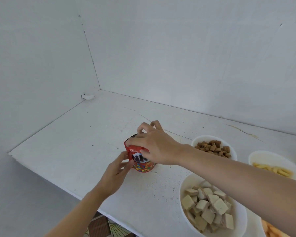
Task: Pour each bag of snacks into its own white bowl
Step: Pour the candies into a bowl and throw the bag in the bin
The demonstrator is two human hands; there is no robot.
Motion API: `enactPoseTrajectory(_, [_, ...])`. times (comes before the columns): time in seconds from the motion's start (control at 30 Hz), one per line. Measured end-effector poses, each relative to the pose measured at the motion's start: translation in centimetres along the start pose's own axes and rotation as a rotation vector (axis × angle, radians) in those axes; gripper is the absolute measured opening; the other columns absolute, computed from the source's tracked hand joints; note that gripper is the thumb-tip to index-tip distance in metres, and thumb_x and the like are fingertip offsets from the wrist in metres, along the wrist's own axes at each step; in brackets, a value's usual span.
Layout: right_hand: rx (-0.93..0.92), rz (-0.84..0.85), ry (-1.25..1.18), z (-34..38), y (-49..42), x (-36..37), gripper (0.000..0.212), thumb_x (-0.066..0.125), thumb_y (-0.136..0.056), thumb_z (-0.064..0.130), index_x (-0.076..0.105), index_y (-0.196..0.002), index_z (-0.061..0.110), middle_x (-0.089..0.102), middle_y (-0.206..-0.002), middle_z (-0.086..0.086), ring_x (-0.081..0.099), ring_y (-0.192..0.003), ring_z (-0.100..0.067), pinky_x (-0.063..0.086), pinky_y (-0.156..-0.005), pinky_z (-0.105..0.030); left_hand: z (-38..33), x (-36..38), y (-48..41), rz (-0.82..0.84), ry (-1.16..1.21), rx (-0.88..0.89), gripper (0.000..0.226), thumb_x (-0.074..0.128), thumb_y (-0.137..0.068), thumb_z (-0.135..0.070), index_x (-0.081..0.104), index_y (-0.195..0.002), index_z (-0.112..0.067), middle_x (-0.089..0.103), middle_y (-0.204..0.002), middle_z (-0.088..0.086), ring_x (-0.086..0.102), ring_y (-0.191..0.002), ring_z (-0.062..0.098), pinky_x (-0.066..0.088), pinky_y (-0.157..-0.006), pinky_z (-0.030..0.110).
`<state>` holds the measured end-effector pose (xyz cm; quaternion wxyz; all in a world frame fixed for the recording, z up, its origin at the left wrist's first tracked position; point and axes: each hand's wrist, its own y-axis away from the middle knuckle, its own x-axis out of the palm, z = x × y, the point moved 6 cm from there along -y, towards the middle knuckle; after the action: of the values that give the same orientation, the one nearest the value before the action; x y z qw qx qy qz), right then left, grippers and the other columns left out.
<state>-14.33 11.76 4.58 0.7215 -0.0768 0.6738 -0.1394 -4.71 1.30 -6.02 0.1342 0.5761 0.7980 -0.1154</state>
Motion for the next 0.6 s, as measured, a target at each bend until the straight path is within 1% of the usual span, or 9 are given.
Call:
enactPoseTrajectory(0.1, [-0.024, 0.108, -0.013, 0.3, -0.9, 0.5, 0.031, 0.057, -0.095, 0.021, 0.058, -0.124, 0.034, 0.069, -0.109, 0.014, 0.037, -0.136, -0.023, 0.013, -0.115, -0.06, 0.6, 0.5, -0.4, -0.032, -0.059, -0.016, 0.031, 0.047, -0.107, -0.018, 0.052, -0.128, -0.04, 0.067, -0.115, -0.03, 0.065, -0.106, 0.0, 0.05, -0.081, 0.012])
enactPoseTrajectory(0.17, [-0.005, 0.198, -0.03, 0.0, -1.3, 0.9, 0.029, 0.053, -0.1, 0.022, 0.057, -0.125, 0.034, 0.067, -0.113, 0.013, 0.033, -0.142, -0.026, 0.002, -0.118, -0.066, 0.9, 0.6, -0.7, -0.041, -0.125, -0.019, 0.034, 0.047, -0.107, -0.018, 0.05, -0.128, -0.044, 0.068, -0.109, -0.031, 0.064, -0.103, -0.003, 0.05, -0.077, 0.012])
enactPoseTrajectory(0.2, [0.015, 0.245, -0.056, -0.2, -1.5, 1.2, 0.028, 0.051, -0.101, 0.021, 0.058, -0.126, 0.033, 0.066, -0.115, 0.012, 0.033, -0.141, -0.026, 0.001, -0.118, -0.067, 1.0, 0.7, -0.8, -0.041, -0.156, -0.022, 0.033, 0.047, -0.107, -0.018, 0.05, -0.129, -0.042, 0.067, -0.108, -0.031, 0.065, -0.101, -0.004, 0.05, -0.076, 0.011])
enactPoseTrajectory(0.23, [0.029, 0.284, -0.083, -0.3, -1.6, 1.4, 0.029, 0.049, -0.101, 0.019, 0.058, -0.125, 0.032, 0.065, -0.114, 0.011, 0.037, -0.137, -0.025, 0.005, -0.117, -0.066, 1.1, 0.8, -1.0, -0.037, -0.186, -0.031, 0.03, 0.047, -0.107, -0.02, 0.049, -0.129, -0.04, 0.065, -0.109, -0.029, 0.064, -0.099, -0.004, 0.05, -0.074, 0.011])
enactPoseTrajectory(0.3, [0.033, 0.332, -0.125, -0.2, -1.7, 1.6, 0.027, 0.048, -0.101, 0.014, 0.062, -0.12, 0.028, 0.063, -0.103, 0.012, 0.047, -0.113, -0.02, 0.028, -0.114, -0.06, 1.3, 0.9, -1.4, -0.018, -0.221, -0.053, 0.024, 0.047, -0.106, -0.025, 0.048, -0.124, -0.041, 0.062, -0.11, -0.027, 0.063, -0.1, -0.005, 0.051, -0.073, 0.011])
enactPoseTrajectory(0.37, [0.051, 0.352, -0.173, -0.2, -1.6, 1.8, 0.026, 0.047, -0.1, 0.01, 0.064, -0.114, 0.023, 0.061, -0.093, 0.013, 0.045, -0.093, -0.016, 0.046, -0.094, -0.05, 1.3, 1.0, -1.8, 0.0, -0.229, -0.056, 0.019, 0.047, -0.106, -0.028, 0.048, -0.116, -0.044, 0.061, -0.109, -0.027, 0.062, -0.1, -0.004, 0.052, -0.072, 0.012])
enactPoseTrajectory(0.43, [0.095, 0.334, -0.204, -0.5, -1.3, 1.7, 0.024, 0.047, -0.099, 0.008, 0.063, -0.111, 0.022, 0.067, -0.093, 0.006, 0.045, -0.09, -0.016, 0.048, -0.084, -0.047, 1.1, 1.1, -2.0, 0.018, -0.236, -0.058, 0.019, 0.046, -0.107, -0.027, 0.049, -0.118, -0.042, 0.06, -0.109, -0.026, 0.063, -0.1, -0.001, 0.051, -0.071, 0.011])
enactPoseTrajectory(0.53, [0.173, 0.257, -0.242, -1.5, -0.8, 1.2, 0.026, 0.048, -0.098, 0.005, 0.06, -0.111, 0.024, 0.066, -0.09, 0.003, 0.047, -0.092, -0.018, 0.048, -0.082, -0.045, 0.7, 1.4, -2.5, 0.042, -0.3, -0.035, 0.029, 0.044, -0.107, -0.028, 0.049, -0.135, -0.033, 0.062, -0.115, -0.019, 0.064, -0.1, 0.008, 0.049, -0.071, 0.011])
enactPoseTrajectory(0.6, [0.237, 0.182, -0.289, -2.1, -0.5, 0.2, 0.028, 0.047, -0.097, 0.004, 0.06, -0.111, 0.025, 0.066, -0.093, 0.005, 0.048, -0.095, -0.018, 0.048, -0.082, -0.044, -0.3, 1.4, -3.0, -0.002, -0.35, 0.039, 0.03, 0.043, -0.107, -0.024, 0.051, -0.136, -0.028, 0.062, -0.117, -0.017, 0.065, -0.101, 0.011, 0.048, -0.074, 0.009])
